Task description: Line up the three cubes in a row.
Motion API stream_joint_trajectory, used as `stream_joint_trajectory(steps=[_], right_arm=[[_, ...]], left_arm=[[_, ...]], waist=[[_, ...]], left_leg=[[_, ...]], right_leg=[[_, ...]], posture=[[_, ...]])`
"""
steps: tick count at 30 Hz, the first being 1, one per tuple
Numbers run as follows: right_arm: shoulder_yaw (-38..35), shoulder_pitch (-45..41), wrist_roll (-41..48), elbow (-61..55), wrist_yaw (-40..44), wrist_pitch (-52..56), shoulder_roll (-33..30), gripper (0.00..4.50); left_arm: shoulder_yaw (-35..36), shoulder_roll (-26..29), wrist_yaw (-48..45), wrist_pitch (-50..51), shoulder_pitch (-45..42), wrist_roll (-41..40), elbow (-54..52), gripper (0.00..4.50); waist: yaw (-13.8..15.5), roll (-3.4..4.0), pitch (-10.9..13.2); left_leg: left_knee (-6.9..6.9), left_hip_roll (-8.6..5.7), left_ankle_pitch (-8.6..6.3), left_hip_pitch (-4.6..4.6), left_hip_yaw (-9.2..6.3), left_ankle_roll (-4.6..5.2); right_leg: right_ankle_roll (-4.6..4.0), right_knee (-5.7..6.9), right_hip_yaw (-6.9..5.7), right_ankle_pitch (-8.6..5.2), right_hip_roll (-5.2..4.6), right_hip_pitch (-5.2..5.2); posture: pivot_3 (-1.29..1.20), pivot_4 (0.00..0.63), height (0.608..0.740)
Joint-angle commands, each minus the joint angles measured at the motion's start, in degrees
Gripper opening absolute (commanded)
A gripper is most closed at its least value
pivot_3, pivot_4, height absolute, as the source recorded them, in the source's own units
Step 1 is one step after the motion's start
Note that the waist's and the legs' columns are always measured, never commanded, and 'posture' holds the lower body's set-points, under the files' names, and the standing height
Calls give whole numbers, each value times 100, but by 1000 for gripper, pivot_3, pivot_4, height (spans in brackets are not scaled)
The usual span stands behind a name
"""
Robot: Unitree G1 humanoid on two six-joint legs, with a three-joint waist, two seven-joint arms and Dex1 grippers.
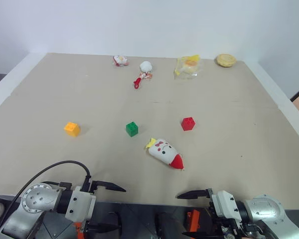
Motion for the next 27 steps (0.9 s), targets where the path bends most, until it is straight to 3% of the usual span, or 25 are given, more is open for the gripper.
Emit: stream_joint_trajectory(steps=[1, 11, 14, 17, 22, 27], right_arm=[[17, -11, 12, -14, 8, -143, 63, 4500], [24, -168, 225, -251, -70, 137, 113, 4500], [-162, -123, 705, -556, -157, 509, 75, 4500], [-395, -269, 1232, -923, -452, 997, 41, 4500], [-790, -1386, 1994, -1244, -1478, 2412, -181, 4500], [-405, -2630, 1649, -875, -2614, 3818, -68, 4500]], left_arm=[[-49, 187, -162, 35, -18, -143, -283, 4489], [-86, 534, -412, 727, 67, -619, -724, 4489], [38, 505, -182, 968, -124, -686, -727, 4489], [240, 378, 444, 1840, -571, -1163, -788, 4489], [722, 156, 1353, 2768, -997, -1848, -854, 4489], [741, -451, 2030, 3342, -1261, -2249, -1073, 4489]], waist=[[0, 0, 0], [-1, -2, 0], [0, -1, 0], [0, -1, 0], [-21, -5, 5], [-2, -19, 9]], left_leg=[[0, 0, 0, 0, 0, 0], [0, 6, 0, 5, 5, 0], [0, 6, 0, 5, 5, 0], [0, 6, 0, 5, 4, 0], [23, 11, 5, 10, 6, 6], [23, 11, 5, 26, 5, 7]], right_leg=[[0, 0, 0, 0, 0, 0], [0, 3, -4, 0, 1, 3], [0, 4, -4, 0, 2, 3], [0, 6, -5, 0, 2, 3], [2, 20, -5, 3, 3, 9], [1, 21, -11, 28, 4, 10]], posture=[[0, 150, 738], [0, 150, 738], [0, 150, 738], [0, 150, 738], [0, 150, 738], [0, 150, 738]])
